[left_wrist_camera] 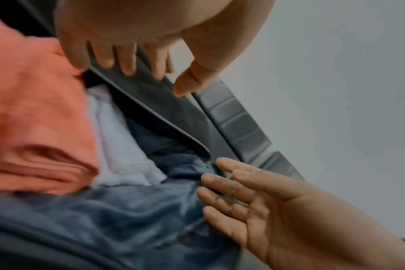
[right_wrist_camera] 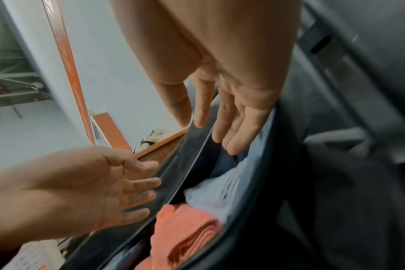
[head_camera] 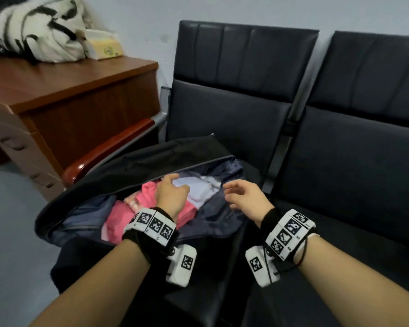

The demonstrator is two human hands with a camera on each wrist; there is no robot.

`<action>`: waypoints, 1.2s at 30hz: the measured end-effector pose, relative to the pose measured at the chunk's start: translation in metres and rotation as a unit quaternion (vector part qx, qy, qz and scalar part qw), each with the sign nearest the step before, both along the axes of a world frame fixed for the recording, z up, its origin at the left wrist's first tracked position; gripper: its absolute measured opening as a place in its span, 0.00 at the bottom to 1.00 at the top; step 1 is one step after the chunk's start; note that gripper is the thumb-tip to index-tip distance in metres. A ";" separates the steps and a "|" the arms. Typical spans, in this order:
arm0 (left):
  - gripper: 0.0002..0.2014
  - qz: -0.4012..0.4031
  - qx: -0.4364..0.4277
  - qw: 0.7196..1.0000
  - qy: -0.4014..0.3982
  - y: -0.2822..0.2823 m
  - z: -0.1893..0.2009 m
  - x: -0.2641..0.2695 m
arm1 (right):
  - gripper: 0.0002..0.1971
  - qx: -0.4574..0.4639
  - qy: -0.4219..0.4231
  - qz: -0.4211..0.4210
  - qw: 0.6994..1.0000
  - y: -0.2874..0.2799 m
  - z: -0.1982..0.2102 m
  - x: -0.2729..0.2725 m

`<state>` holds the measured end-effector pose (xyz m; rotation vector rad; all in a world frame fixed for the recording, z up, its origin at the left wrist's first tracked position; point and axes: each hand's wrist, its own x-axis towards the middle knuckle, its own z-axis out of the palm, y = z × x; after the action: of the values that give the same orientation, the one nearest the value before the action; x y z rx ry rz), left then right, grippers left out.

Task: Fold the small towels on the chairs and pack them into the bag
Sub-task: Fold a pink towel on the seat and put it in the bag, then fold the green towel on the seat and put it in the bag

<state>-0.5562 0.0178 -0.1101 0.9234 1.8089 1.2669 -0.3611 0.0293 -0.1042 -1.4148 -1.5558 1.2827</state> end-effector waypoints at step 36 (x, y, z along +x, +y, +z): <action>0.20 -0.638 -0.039 0.740 0.208 -0.166 -0.122 0.701 | 0.14 -0.133 -0.414 -0.349 0.830 -0.308 -0.130 0.674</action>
<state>0.1449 -0.1477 -0.2322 1.9831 0.9542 0.0739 0.3128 -0.2784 -0.2341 -2.6303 -1.0974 0.4260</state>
